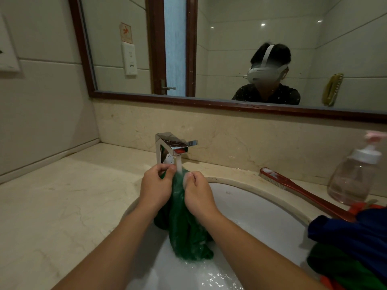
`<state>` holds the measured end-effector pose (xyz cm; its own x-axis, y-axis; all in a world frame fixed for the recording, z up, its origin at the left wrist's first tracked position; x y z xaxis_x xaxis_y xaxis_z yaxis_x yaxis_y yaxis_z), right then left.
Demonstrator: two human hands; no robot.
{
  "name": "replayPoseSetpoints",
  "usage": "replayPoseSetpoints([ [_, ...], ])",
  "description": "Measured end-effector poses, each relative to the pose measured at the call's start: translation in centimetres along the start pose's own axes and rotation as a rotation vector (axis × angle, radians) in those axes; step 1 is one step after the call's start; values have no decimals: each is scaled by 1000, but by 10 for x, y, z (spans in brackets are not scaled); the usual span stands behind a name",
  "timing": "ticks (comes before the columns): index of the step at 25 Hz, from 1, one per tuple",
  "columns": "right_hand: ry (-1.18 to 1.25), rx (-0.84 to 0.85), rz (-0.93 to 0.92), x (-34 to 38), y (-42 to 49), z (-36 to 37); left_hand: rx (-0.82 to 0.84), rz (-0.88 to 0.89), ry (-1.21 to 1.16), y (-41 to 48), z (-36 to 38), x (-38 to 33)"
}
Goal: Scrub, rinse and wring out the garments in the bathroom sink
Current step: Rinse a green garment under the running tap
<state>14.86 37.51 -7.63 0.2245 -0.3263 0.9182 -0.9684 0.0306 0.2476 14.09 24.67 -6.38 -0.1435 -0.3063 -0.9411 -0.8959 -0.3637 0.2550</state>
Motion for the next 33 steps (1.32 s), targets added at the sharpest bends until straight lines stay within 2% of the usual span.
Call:
replayPoseSetpoints([
  [5, -9, -27, -23, 2, 0, -3, 57, -32, -1, 1, 4, 6],
  [9, 30, -128, -34, 2, 3, -12, 149, -18, -11, -4, 10, 4],
  [12, 62, -70, -29, 0, 5, -10, 12, -13, -23, -2, 0, -5],
  [14, 65, 61, -3, -1, 1, 0, -120, -53, -41, 1, -10, -5],
  [16, 10, 175, 26, -2, -5, 12, -178, -69, -96, 2, -15, -4],
  [18, -63, 168, -19, -1, -7, 16, -201, -35, -112, 2, -16, -6],
  [20, -70, 79, -64, 4, -6, 11, -217, 12, -104, 2, -17, -8],
  [22, -31, -11, -61, 6, -3, 2, -174, 43, -66, 0, -13, -9],
  [26, 46, -141, -37, 5, 2, -15, 21, 78, 94, 0, 4, -2],
  [30, 82, -142, -53, 9, 6, -16, 186, -36, 1, -1, 11, 6],
  [33, 80, -86, -95, 8, 8, -14, 71, -60, -13, -2, 3, -2],
])
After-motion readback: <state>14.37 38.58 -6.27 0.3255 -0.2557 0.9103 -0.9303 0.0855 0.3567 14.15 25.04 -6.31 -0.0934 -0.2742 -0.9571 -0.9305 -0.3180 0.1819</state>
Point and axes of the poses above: each hand's wrist, its own y-axis towards the middle knuckle, its own z-axis out of the palm, x = y × z, the point moved 4 cm from there along y, towards the middle knuckle, and after that the axes turned 4 degrees about -z, right-handed, at the moved point
